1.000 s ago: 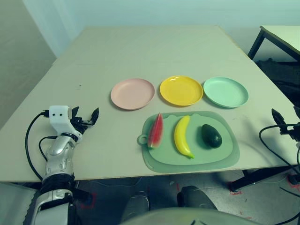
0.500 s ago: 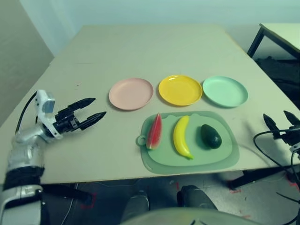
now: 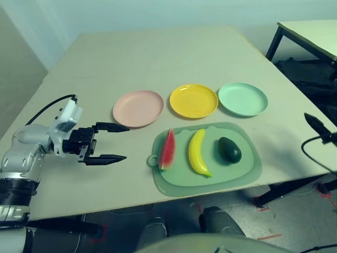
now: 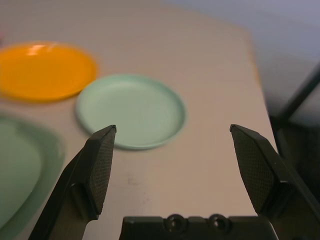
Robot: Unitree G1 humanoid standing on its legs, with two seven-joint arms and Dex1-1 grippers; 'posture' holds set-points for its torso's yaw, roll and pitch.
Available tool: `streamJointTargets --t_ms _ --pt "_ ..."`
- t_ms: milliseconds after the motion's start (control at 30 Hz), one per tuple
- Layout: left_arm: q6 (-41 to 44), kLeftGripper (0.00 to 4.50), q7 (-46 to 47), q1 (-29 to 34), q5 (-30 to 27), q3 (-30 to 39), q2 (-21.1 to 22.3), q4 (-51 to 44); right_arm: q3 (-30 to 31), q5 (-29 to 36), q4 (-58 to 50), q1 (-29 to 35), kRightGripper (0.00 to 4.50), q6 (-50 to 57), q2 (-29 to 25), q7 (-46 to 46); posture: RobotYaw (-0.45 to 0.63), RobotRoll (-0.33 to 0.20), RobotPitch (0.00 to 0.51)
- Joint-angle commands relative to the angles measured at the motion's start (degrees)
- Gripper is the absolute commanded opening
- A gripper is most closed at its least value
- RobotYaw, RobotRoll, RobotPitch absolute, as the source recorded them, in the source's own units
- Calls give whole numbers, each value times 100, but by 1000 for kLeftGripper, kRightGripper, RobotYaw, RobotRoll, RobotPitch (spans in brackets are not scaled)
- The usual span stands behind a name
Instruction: Place the fruits into color-matched plates.
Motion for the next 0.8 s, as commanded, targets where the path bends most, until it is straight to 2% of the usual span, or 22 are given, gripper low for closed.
streamJointTargets --t_ms 33,100,167,267,400,567,800 --pt "-136 4456 -22 -80 38 -152 -58 154 1033 -493 -425 -390 4500 128 -424 836 -265 0 21" --pt "-159 4456 -22 -108 54 -155 -85 210 1741 -1009 -445 -911 4500 -441 -692 1650 -263 0 21" --pt "-200 4456 -22 -109 68 -192 -87 256 2434 -1572 -258 -1532 4500 -1270 -701 2406 -258 0 21" --pt "-296 4456 -22 -108 82 -293 -50 272 3379 -2331 406 -2555 4500 -2814 -279 3341 -231 0 25" --pt "-294 4456 -22 -56 35 -296 3 173 4138 -2853 1458 -3410 4500 -4646 303 4037 -195 0 34" --pt "-248 4456 -22 131 -7 -134 67 0 4916 -2988 2404 -4056 4500 -6140 621 4091 -154 0 40" --pt "-185 4456 -21 460 81 129 42 -177 5822 -2607 2313 -4259 4500 -7002 507 4091 -142 0 42"
